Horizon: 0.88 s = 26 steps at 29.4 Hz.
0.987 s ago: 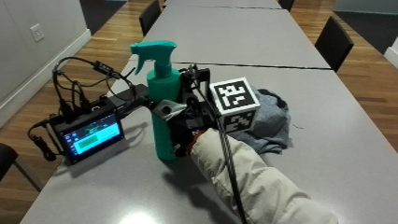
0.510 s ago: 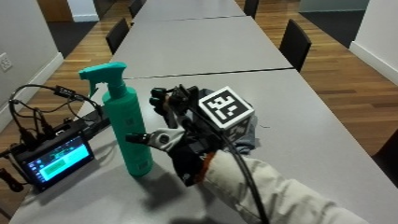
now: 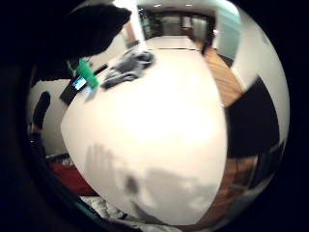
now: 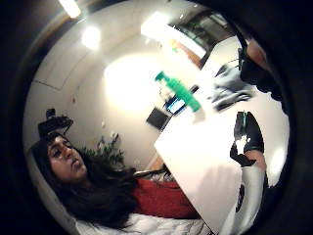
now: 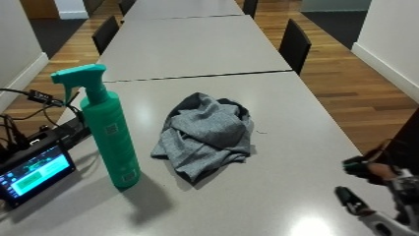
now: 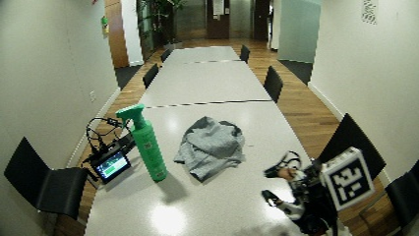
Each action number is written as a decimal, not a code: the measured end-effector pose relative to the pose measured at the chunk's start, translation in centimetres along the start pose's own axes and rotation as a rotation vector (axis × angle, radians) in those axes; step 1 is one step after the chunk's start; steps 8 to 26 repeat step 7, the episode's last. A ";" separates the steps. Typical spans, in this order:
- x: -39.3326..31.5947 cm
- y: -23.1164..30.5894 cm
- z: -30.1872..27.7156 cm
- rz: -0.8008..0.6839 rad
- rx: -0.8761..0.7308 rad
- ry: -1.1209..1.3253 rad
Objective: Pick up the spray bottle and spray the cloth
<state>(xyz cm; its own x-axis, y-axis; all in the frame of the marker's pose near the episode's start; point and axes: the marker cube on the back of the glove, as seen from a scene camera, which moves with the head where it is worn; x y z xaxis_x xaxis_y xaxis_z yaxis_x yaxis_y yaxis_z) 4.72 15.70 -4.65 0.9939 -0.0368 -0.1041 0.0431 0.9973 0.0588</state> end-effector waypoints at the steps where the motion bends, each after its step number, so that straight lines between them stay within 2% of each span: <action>1: 2.0 1.0 -1.0 0.011 0.077 0.065; 4: 6.7 3.1 -2.5 0.081 0.268 0.006; 7: 9.8 4.3 -2.8 0.148 0.357 -0.090; 26: 9.8 4.3 -2.8 0.148 0.357 -0.090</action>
